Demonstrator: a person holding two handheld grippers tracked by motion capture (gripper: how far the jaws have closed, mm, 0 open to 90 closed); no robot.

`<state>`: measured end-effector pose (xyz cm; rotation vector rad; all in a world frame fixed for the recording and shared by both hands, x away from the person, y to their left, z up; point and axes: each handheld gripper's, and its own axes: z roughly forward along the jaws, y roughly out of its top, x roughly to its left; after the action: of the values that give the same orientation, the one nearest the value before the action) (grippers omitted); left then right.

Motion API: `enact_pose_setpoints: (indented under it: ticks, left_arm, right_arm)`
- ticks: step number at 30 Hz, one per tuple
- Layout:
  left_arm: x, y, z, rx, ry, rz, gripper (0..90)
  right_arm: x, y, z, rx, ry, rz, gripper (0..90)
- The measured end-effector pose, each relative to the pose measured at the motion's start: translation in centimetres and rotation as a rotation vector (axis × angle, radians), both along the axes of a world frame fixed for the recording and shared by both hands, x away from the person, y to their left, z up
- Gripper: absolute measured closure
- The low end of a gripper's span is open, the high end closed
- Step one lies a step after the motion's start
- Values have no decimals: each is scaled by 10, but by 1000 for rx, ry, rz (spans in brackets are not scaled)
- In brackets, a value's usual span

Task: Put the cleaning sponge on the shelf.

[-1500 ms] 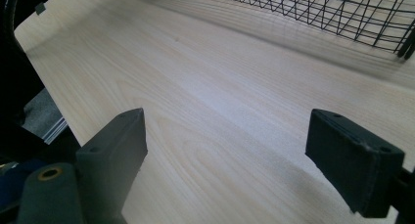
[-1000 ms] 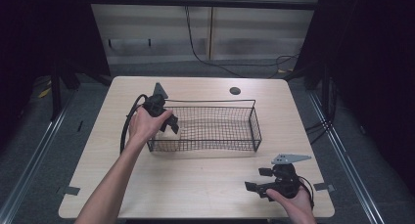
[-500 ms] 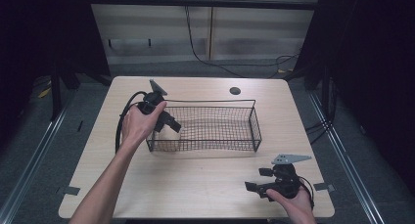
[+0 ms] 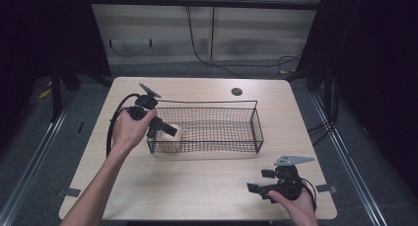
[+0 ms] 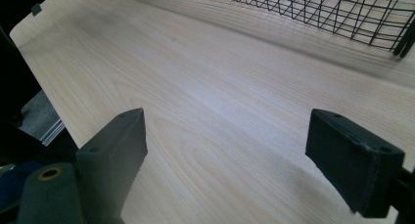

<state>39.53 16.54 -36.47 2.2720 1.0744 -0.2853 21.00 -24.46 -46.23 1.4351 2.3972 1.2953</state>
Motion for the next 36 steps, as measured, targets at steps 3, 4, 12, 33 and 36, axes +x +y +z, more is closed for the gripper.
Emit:
enact_pose_setpoints:
  ticks: [3,4,12,33,36]
  left_arm:
    - [-6,8,1,-30,-24,14,217]
    - [-8,10,1,-49,-31,5,217]
    - [-23,29,1,-90,-101,26,190]
    - [-79,62,-19,-221,-257,34,210]
    - [-86,65,-26,-241,-239,47,210]
  right_arm:
    - [0,1,0,-4,4,-1,151]
    - [0,1,0,-4,0,1,151]
    - [0,0,0,0,2,-9,151]
    - [0,0,0,-3,1,-10,151]
    - [1,0,0,-3,-1,-11,151]
